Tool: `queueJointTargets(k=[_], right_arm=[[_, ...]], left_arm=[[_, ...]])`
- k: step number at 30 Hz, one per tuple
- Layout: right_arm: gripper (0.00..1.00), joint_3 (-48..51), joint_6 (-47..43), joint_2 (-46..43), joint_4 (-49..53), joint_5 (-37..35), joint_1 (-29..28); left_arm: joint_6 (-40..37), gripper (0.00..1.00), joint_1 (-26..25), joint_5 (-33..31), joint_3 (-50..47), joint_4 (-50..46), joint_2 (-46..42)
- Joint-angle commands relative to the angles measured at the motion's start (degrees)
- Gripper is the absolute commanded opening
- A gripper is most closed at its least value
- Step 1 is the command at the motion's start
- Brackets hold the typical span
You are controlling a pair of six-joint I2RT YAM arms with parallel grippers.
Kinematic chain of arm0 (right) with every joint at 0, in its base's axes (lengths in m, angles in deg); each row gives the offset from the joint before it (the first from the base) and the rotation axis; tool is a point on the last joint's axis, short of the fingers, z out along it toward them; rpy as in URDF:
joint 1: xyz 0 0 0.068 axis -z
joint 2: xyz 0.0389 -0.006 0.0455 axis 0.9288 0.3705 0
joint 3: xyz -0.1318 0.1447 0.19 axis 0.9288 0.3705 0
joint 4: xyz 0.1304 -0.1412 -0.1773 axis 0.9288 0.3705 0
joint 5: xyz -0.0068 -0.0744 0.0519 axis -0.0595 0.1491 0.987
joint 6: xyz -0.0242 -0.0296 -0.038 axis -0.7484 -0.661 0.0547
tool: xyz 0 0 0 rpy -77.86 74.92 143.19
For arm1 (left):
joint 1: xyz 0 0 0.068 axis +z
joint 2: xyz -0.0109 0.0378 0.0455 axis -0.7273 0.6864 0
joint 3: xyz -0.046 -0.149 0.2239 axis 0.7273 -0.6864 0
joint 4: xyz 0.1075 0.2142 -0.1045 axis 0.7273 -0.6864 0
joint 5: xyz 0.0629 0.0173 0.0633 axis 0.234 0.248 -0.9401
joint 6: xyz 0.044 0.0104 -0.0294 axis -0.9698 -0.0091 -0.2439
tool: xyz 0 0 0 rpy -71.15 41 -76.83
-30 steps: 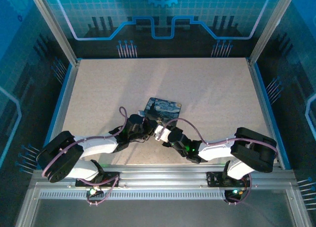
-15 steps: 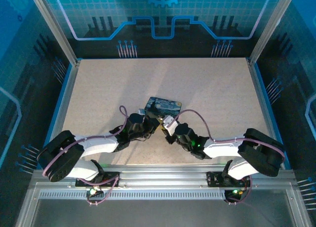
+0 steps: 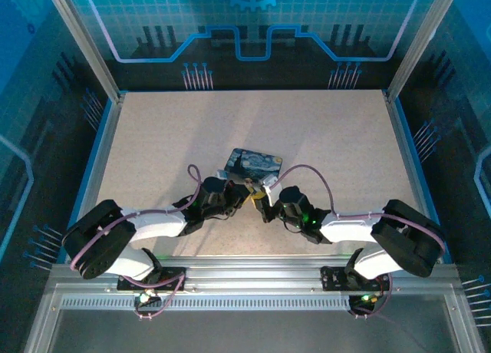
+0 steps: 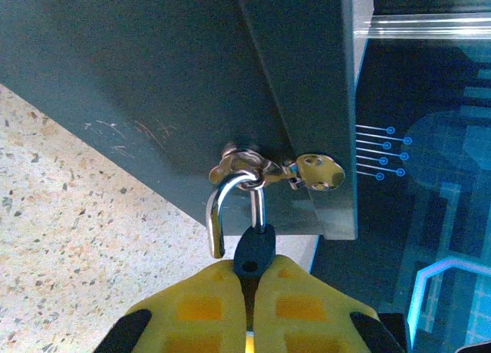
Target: Unlock a padlock with a key
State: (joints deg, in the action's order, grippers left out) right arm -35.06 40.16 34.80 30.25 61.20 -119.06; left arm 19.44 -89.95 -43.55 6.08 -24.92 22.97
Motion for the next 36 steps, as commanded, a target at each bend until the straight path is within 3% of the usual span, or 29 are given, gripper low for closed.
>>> queueJointTargets(k=[1,11,15,24,30,36], right_arm=[[0.0,0.6,3.1,-0.5,-3.2,-1.2,1.1],[0.0,3.9,13.6,0.0,-2.8,-0.1,1.8],[0.0,4.9,17.4,-0.4,-1.9,1.7,2.5],[0.0,6.9,31.5,0.1,-0.7,10.1,6.7],[0.0,5.7,36.2,4.1,0.2,16.5,9.0],[0.28,6.1,33.5,3.2,1.3,16.3,9.1]], left_arm=[[-1.0,0.08,-1.0,0.6,0.7,-0.5,0.5],[-2.2,0.32,-0.9,-1.0,-0.5,-4.3,-2.3],[-3.1,0.36,-0.8,-2.1,-1.1,-7.0,-5.0],[-10.3,0.5,1.5,-7.2,0.0,-23.5,-16.4],[-15.4,0.65,6.8,-6.6,0.8,-31.0,-21.0],[-22.2,0.75,14.1,0.3,3.6,-33.4,-19.5]])
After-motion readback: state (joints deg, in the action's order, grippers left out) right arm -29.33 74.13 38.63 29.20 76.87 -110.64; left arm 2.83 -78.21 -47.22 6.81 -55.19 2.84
